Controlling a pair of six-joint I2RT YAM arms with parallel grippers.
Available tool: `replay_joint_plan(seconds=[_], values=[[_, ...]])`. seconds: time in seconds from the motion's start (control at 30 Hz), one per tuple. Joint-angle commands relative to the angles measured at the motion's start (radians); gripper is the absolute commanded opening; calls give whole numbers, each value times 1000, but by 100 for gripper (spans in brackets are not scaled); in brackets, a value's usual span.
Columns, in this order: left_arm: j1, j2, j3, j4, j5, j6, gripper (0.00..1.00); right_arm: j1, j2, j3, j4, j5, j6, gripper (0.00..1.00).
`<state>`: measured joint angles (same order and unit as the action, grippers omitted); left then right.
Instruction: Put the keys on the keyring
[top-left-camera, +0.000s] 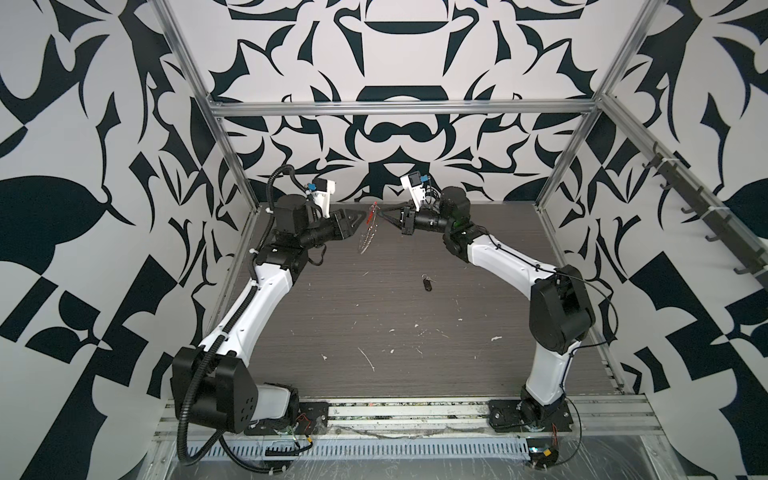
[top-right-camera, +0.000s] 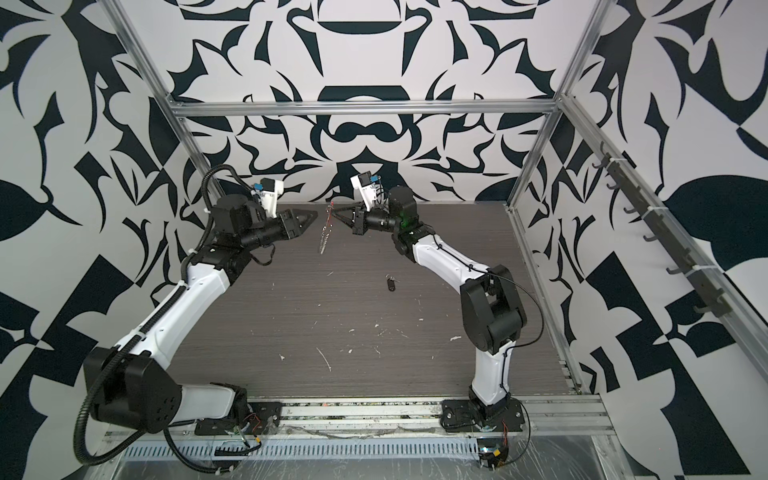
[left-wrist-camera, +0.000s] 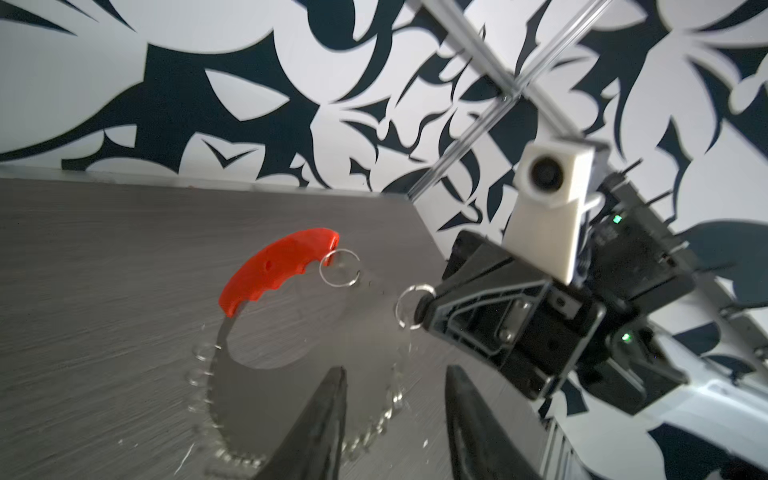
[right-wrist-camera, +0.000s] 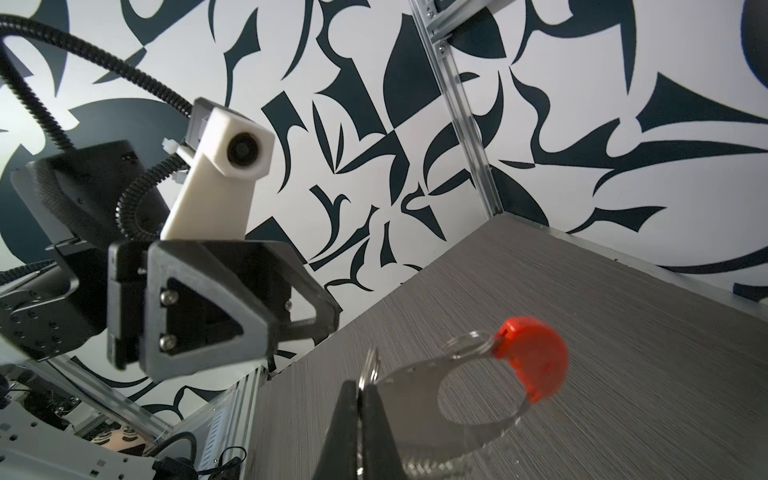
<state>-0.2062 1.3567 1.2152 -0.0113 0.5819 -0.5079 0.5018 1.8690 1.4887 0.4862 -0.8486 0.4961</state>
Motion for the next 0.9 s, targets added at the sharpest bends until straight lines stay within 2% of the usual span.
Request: replay_joint_plan(seconds=[0.0, 0.2, 0.5, 0.87], values=[[47, 22, 75, -50, 91, -11, 30, 5, -36, 51, 116, -36, 37, 0], [56, 92, 104, 36, 213, -110, 35, 19, -18, 66, 147, -43, 63, 0], [56, 117, 16, 308, 249, -290, 36, 27, 17, 74, 267, -52, 171, 0], [54, 125, -12, 404, 265, -355, 31, 34, 60, 112, 354, -58, 261, 0]])
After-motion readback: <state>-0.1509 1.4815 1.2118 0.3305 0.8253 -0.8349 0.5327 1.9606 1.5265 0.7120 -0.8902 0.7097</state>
